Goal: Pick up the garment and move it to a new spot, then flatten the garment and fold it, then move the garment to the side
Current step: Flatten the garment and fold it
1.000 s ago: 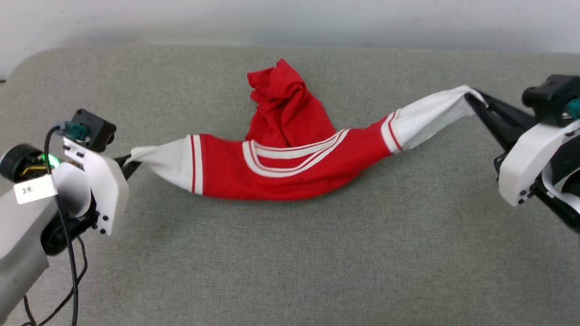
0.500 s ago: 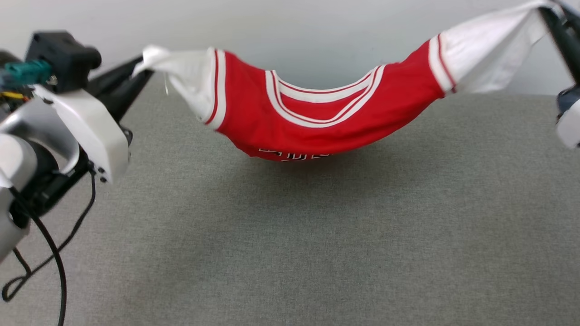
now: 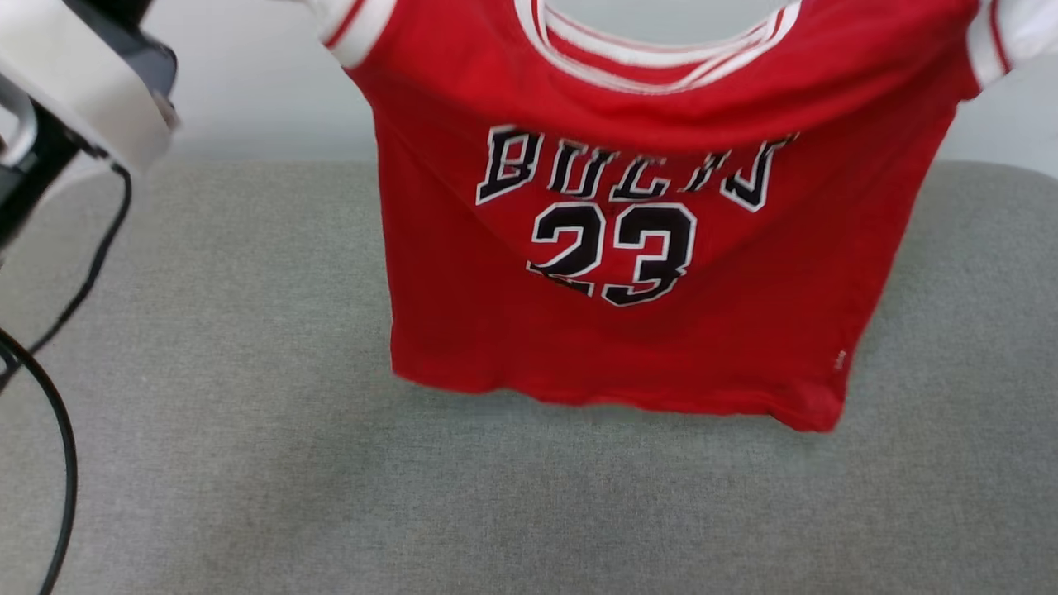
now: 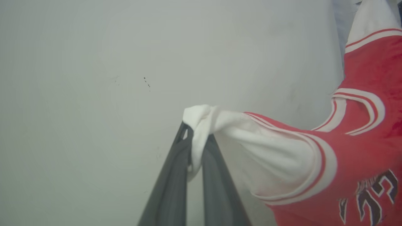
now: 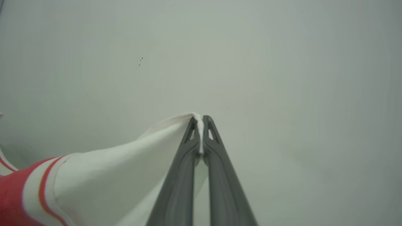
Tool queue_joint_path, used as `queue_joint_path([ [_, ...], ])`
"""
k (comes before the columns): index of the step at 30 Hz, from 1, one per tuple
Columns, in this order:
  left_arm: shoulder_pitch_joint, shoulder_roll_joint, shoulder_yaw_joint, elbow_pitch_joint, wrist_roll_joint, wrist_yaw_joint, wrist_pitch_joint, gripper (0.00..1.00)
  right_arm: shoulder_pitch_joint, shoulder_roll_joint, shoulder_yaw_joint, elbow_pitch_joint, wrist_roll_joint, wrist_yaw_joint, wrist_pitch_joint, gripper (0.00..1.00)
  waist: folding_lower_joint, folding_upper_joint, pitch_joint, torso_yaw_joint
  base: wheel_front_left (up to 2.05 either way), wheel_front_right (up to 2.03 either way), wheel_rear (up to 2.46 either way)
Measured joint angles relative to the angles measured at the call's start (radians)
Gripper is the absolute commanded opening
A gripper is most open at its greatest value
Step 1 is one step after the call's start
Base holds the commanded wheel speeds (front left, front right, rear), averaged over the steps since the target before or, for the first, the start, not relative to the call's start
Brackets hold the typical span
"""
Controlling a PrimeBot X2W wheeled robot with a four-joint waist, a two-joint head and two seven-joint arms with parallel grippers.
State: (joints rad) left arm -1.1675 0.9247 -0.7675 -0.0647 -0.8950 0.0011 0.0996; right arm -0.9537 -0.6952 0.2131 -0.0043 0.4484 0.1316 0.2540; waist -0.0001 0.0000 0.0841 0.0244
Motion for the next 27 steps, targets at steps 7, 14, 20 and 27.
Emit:
queue_joint_path([
  [7,-0.110,-0.065,0.015,0.097,-0.006,-0.032,0.010,0.00,-0.160,0.000,0.068,0.079,-0.006,0.000,0.019,0.00,0.0001,0.0000,0.067,-0.009,0.00,0.00,0.00],
  [14,-0.267,-0.151,0.021,0.234,0.016,-0.063,0.025,0.00,-0.388,0.025,0.154,0.224,-0.024,0.000,0.013,0.00,0.0001,0.0000,0.183,-0.011,0.00,0.00,0.00],
  [20,-0.423,-0.207,0.040,0.346,0.053,-0.072,0.011,0.00,-0.601,0.063,0.215,0.373,-0.047,0.000,-0.031,0.00,0.0002,0.0000,0.309,-0.012,0.00,0.00,0.00],
  [27,-0.538,-0.237,0.056,0.455,0.090,-0.080,-0.022,0.00,-0.784,0.125,0.283,0.542,-0.063,0.000,-0.103,0.00,0.0003,0.0000,0.444,-0.019,0.00,0.00,0.00],
])
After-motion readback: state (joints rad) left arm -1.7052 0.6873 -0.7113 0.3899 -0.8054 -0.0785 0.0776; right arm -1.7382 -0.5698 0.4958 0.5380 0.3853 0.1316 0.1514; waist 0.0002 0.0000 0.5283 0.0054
